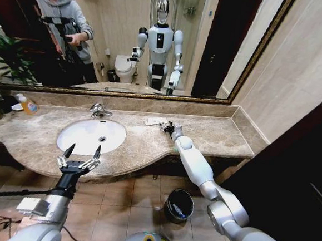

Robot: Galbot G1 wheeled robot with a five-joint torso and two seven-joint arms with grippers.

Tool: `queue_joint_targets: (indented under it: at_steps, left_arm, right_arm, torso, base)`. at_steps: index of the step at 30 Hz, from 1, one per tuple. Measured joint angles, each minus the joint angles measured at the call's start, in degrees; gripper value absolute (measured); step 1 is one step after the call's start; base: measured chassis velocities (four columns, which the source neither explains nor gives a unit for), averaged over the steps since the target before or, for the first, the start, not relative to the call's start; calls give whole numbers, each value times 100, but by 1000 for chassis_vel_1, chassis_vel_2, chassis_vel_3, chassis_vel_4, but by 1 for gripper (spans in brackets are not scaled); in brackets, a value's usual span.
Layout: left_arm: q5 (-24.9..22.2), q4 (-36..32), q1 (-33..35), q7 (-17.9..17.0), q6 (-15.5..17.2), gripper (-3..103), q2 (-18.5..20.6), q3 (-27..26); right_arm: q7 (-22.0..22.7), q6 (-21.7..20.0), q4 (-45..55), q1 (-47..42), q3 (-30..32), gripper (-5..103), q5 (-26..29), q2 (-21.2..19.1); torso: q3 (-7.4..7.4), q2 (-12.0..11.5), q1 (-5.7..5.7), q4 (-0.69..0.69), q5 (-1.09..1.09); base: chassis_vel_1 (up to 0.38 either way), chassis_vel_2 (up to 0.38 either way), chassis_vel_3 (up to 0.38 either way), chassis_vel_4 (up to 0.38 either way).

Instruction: Pick up the trash from the sink and place it in the trash bin.

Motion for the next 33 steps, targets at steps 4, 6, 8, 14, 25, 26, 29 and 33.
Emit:
queue_joint_targets:
  at_steps: [4,6,8,14,25,26,29,33]
  left_arm:
    - [0,0,0,0,0,100,0,0]
    - [0,0,0,0,0,100,0,0]
    - [0,0,0,0,0,100,0,0]
    - [0,0,0,0,0,100,0,0]
    - [0,0,0,0,0,100,0,0]
    - [0,0,0,0,0,100,0,0]
    - [0,0,0,0,0,100,0,0]
    - [0,0,0,0,0,100,0,0]
  right_arm:
    - [-19,33,-26,12,-13,48,-12,6]
    - [-20,39,-29,20,-18,42,-13,8]
    - [-24,61,-26,41,-35,32,-12,7]
    - [-24,69,26,40,-44,10,-11,-13]
    - [-10,70,300,-144,-20,0,11,-131]
    - [-8,66,351,-181,-12,0,18,-156]
    - [7,45,493,-258,3,0,46,-221]
    - [44,-19,814,-414,42,0,134,-338]
  torso:
    - [0,0,0,0,0]
    - [0,0,0,0,0]
    - [0,0,0,0,0]
    - [0,0,0,0,0]
    - [0,0,0,0,0]
    - [0,0,0,0,0]
    - [0,0,0,0,0]
    - [0,0,0,0,1]
  base:
    - [0,0,0,0]
    - [0,0,0,0]
    - [0,0,0,0]
    - [0,0,0,0]
    - [0,0,0,0]
    - [0,0,0,0]
    - [0,0,0,0]
    - [0,0,0,0]
